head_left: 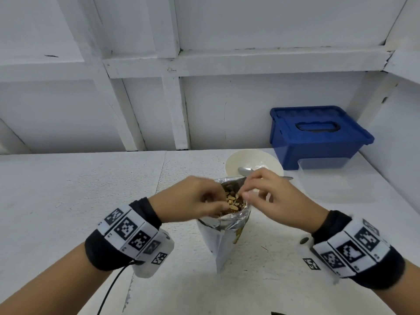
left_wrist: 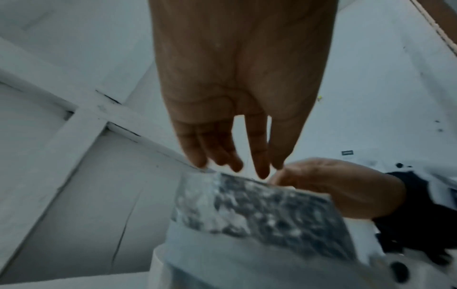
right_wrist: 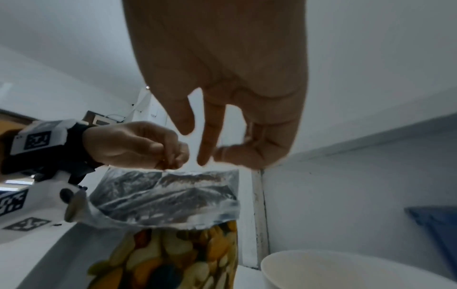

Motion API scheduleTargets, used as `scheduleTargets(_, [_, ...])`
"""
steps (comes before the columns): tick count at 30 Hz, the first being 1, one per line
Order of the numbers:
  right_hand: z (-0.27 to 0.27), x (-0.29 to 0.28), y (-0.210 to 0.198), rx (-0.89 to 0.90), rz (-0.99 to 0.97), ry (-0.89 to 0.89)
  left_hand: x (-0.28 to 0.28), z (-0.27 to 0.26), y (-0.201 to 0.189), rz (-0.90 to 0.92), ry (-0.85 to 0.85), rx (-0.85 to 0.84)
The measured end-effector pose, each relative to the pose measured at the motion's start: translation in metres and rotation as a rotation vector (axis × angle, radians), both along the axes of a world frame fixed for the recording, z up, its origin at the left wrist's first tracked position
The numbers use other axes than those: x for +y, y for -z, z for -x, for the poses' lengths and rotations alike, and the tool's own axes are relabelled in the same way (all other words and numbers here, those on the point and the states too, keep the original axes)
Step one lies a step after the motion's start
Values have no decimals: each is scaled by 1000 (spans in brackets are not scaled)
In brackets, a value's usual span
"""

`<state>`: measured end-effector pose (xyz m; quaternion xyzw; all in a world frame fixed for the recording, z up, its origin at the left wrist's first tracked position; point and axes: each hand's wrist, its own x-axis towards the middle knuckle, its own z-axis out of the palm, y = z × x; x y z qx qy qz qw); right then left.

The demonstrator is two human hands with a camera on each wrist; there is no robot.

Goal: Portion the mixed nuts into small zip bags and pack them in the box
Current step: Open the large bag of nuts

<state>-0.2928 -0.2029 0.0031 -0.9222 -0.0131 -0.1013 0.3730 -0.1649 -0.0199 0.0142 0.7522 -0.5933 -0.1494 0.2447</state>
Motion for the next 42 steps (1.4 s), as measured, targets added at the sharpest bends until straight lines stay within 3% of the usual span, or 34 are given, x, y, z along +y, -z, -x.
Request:
scheduleTargets(2, [-5,1,1,80,49,155,0,-8,-3,41,-105,-98])
scheduleTargets(4, [-11,4,4,239,200,224,-1,-14,-2,-132,-193,-227])
scheduleTargets(7, [-19,12,5,294,245,250,-6,-14,-1,-384,-235,-175])
scheduleTargets(16, [-55,7,-11,420,122,92,-4,-32,-13,-385,-307,-61])
scheduleTargets(22, [-100,-3,-23,440,111,78,-11,-71,-21,-417,-403,-22])
scheduleTargets(28, [-122,-10,-9,457,14,97,-17,-85,-4,-363,-466,-1])
scheduleTargets(33, [-109,-15,-2,323,32,105,0,-88,7,-157,-499,13])
scheduleTargets(37, [-82,-19,4,121,-58,214,23,-87,26,74,-687,105])
scheduleTargets(39, [-59,-22,14,116,-170,319,35,-86,47,14,-749,94])
scheduleTargets(42, [-21,-23,35,409,-362,369,49,-82,91,-276,-755,69])
